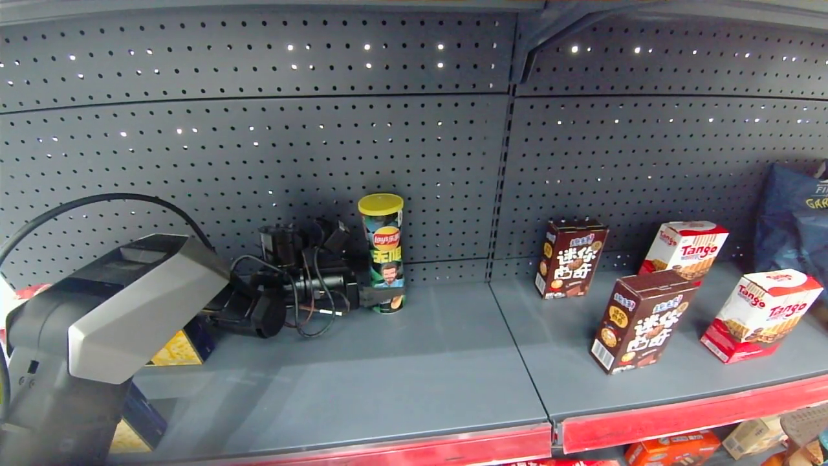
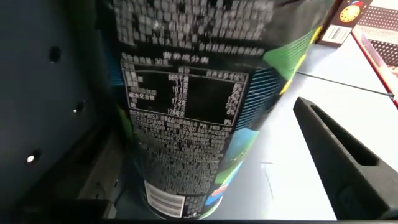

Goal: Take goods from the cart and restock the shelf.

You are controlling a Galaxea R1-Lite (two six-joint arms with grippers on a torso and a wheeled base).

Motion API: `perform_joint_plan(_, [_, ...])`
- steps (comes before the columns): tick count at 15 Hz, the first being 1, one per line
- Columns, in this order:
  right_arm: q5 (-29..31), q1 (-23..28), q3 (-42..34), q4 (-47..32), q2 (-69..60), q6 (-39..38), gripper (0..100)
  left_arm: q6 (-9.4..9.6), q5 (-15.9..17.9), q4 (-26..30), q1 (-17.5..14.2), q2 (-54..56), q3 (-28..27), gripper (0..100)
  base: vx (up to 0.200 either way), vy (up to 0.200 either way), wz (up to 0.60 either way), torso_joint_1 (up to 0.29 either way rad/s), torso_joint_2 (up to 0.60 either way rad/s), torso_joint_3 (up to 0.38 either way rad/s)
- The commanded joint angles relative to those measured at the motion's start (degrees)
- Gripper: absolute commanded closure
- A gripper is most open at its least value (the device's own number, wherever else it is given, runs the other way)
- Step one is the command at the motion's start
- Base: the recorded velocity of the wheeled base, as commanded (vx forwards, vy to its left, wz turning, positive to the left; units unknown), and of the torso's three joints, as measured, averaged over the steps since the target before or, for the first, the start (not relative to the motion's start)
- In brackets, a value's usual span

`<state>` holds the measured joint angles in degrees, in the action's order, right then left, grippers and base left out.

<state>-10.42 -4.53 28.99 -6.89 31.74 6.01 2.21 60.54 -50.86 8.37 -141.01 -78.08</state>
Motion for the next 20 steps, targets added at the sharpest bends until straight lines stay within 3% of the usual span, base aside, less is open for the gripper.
perform_joint_plan(1, [0.0, 0.1, -0.2, 0.0, -0.2, -0.1, 100, 0.17, -0.1, -0.3, 0.1, -1.0, -0.2, 0, 0.0, 0.0, 0.0, 0.0, 0.0, 0.0])
perform_joint_plan(2, [0.0, 0.1, -0.3, 0.0, -0.3, -0.1, 100, 0.25, -0.2, -0.3, 0.1, -1.5, -1.1, 100, 0.0, 0.0, 0.0, 0.0, 0.0, 0.0])
perform_joint_plan(9, [-0.1, 0.1, -0.9, 0.0, -0.3, -0.1, 100, 0.34, -0.3, -2.3, 1.3, -0.7, 1.4, 100, 0.0, 0.0, 0.0, 0.0, 0.0, 0.0])
perform_joint_plan(12, [-0.1, 0.0, -1.2, 0.0, -0.4, -0.1, 100, 0.34, -0.4, -5.2, 1.7, 4.0, 8.0, 100, 0.0, 0.0, 0.0, 0.0, 0.0, 0.0])
perform_joint_plan(20, [0.0, 0.1, -0.6, 0.1, -0.5, -0.2, 100, -0.01, -3.2, -12.8, 1.4, 24.9, 34.0, 100, 0.0, 0.0, 0.0, 0.0, 0.0, 0.0])
